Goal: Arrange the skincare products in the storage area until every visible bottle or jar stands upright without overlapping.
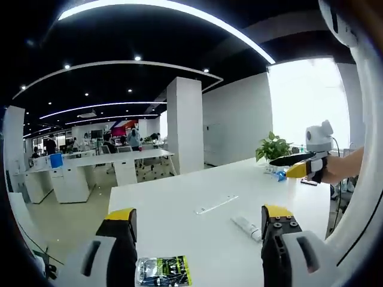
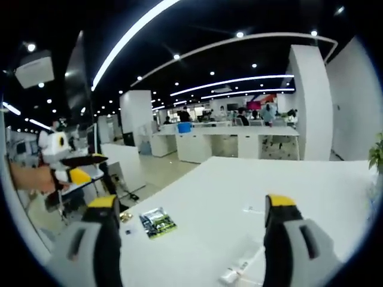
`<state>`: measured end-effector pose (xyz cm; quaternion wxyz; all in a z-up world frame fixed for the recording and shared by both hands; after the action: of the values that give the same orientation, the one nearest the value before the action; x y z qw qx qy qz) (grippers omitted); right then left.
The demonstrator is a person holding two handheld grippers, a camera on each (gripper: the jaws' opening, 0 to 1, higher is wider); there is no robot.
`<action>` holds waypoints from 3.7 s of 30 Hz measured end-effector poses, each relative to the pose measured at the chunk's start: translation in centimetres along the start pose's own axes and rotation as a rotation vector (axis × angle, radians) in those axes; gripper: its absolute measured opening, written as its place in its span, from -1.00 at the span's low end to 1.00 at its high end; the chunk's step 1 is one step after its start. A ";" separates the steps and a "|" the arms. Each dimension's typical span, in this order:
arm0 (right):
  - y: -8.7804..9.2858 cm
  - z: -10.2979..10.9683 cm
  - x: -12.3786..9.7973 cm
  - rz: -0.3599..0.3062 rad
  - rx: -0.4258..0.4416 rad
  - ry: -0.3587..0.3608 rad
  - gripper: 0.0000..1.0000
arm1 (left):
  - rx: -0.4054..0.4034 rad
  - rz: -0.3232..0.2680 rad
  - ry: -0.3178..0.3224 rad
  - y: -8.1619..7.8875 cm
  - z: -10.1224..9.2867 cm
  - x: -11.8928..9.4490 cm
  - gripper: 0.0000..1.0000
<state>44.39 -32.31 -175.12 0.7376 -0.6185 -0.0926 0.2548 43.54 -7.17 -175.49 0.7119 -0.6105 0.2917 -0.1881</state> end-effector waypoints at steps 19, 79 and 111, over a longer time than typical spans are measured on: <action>-0.4 -2.9 -0.5 -0.003 -0.002 0.054 0.99 | -0.084 0.010 -0.059 0.6 1.4 -0.3 0.99; 0.8 -8.7 1.3 0.140 -0.055 0.093 0.99 | -0.063 0.041 -0.096 1.4 1.1 -1.2 0.99; 12.5 -15.8 5.7 0.533 0.212 0.241 0.99 | -0.053 0.053 -0.185 1.6 3.3 -4.0 0.99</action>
<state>53.18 -41.88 -191.60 0.7108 -0.5665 0.1879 0.3723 42.50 -1.84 -176.08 0.7241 -0.6361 0.2454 -0.1041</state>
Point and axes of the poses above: the point that each gripper's makers call its tool centre point, and the gripper's own axes: x roughly forward along the fingers, z roughly to its left, y roughly out of its underside, the point moved 2 cm from there along -x, roughly backward along the fingers, and after that the axes turned 7 degrees about x, right-handed, at the moved point
